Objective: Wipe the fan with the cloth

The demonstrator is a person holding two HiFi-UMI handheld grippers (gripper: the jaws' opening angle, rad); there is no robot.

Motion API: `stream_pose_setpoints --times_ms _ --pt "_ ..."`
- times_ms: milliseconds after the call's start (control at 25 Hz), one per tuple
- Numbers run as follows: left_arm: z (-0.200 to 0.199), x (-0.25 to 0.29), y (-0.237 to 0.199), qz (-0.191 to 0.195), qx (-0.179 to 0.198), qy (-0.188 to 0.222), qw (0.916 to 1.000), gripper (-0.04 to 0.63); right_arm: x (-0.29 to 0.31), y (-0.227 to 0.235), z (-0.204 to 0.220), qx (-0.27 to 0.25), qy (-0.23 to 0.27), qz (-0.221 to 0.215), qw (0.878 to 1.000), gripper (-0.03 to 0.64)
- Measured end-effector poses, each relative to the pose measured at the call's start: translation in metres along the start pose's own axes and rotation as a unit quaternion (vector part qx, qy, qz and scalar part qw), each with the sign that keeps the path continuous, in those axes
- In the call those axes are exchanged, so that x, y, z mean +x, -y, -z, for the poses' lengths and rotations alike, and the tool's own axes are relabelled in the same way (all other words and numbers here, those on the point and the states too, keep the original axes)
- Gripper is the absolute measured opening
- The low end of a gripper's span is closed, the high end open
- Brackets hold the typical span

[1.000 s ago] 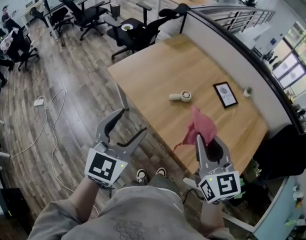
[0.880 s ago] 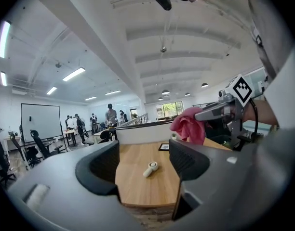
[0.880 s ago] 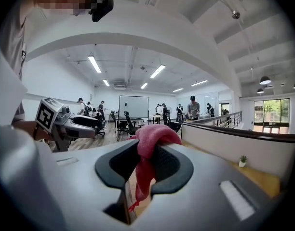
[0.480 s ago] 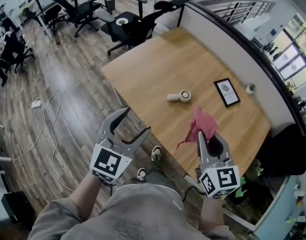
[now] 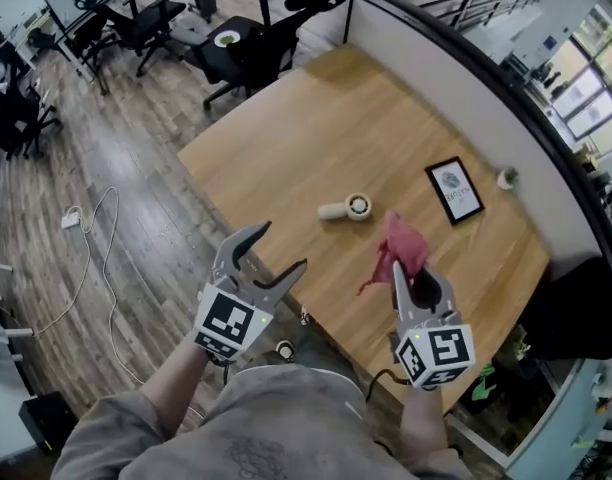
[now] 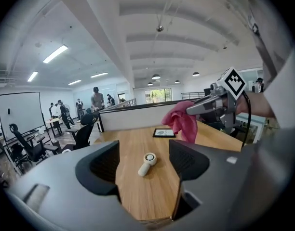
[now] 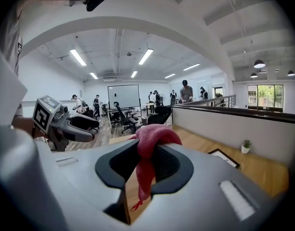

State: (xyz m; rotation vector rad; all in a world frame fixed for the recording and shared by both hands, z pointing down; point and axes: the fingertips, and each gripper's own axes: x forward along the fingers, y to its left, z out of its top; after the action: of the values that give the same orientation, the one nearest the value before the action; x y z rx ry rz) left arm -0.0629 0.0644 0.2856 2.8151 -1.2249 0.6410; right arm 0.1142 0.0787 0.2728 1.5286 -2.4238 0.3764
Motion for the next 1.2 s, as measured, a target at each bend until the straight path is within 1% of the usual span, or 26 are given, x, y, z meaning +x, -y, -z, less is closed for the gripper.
stream_pose_setpoints --times_ms 200,320,440,640,720,840,1080,1200 --pt "0.025 0.060 -0.006 0.015 0.007 -0.037 0.9992 0.318 0.040 0.032 0.017 0.009 -0.019 -0.011 1.000 0.080" --pt "0.043 0.094 -0.007 0.022 0.004 -0.061 0.9979 0.318 0.061 0.047 0.031 0.014 -0.036 -0.020 0.999 0.080" --pt "0.062 0.118 -0.005 0.036 -0.002 -0.085 0.9958 0.318 0.077 0.059 0.045 0.021 -0.051 -0.024 0.998 0.080" --pt "0.089 0.151 -0.009 0.053 -0.006 -0.107 0.9928 0.318 0.098 0.072 0.067 0.021 -0.076 -0.029 0.996 0.080" --pt "0.102 0.162 -0.013 0.063 -0.005 -0.111 0.9918 0.319 0.106 0.076 0.075 0.023 -0.084 -0.030 0.996 0.080" --pt "0.109 0.178 -0.016 0.087 0.004 -0.109 0.9903 0.318 0.119 0.080 0.085 0.030 -0.090 -0.028 0.995 0.080" --pt "0.139 0.208 -0.006 0.136 0.033 -0.119 0.9831 0.311 0.142 0.090 0.101 0.036 -0.098 -0.012 0.994 0.080" --pt "0.153 0.220 -0.007 0.153 0.037 -0.116 0.9806 0.305 0.153 0.092 0.110 0.040 -0.103 -0.001 0.994 0.080"
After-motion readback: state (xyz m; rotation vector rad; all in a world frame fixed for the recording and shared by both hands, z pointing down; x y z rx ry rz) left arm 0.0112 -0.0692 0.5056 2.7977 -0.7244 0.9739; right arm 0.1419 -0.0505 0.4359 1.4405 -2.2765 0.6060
